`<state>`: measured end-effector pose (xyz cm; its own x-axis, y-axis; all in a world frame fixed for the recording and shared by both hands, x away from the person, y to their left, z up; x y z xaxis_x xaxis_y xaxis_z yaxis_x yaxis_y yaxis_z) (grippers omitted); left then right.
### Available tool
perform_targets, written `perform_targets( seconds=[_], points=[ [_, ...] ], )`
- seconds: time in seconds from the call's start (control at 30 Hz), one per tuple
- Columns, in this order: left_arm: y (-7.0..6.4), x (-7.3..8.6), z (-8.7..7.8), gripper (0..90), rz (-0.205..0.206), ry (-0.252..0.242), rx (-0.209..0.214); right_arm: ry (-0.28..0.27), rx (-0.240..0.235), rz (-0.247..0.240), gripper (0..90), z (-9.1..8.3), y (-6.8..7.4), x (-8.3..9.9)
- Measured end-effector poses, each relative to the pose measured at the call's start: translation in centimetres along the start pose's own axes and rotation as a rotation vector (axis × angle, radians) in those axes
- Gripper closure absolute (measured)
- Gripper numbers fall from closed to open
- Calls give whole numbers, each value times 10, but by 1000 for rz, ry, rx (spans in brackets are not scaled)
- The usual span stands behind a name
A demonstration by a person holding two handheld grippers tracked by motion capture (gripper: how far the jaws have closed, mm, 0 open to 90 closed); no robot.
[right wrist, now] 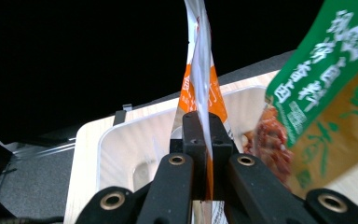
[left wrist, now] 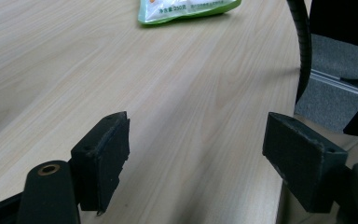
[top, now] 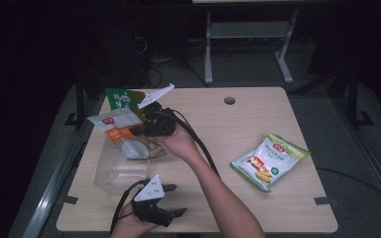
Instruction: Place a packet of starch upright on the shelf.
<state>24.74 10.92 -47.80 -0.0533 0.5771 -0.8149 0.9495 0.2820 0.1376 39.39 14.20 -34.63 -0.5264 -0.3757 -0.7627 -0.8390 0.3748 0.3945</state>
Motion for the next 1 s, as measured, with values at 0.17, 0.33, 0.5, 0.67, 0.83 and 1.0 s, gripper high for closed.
perform_targets(
  seconds=[0.17,0.33,0.5,0.67,0.83,1.0],
  points=[
    [3,0,-4,226,-5,-4,-17,20,-6,-3,898,22,-1,-1],
    [4,0,-5,225,-1,-2,-16,32,-34,8,897,43,-2,0],
    [3,2,-2,219,-7,6,-11,47,-69,31,897,59,-7,4],
    [2,2,-2,222,11,10,-1,51,-81,93,897,71,-14,8],
    [1,2,-2,225,5,11,0,72,-50,74,876,75,-16,11],
    [0,2,-1,225,15,18,-9,69,-30,67,819,65,-14,11]
  ],
)
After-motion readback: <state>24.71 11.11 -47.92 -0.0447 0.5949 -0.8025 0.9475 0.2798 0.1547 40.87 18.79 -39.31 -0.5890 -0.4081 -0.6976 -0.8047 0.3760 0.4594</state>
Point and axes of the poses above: each handheld gripper's, and its own axes: z roughly forward along the jaws, x roughly out of its underside, y roughly to its left, the point moved 8 cm from there along z, roughly forward along the jaws, and after that the axes turned 15 degrees about z, right-handed, at the moved point
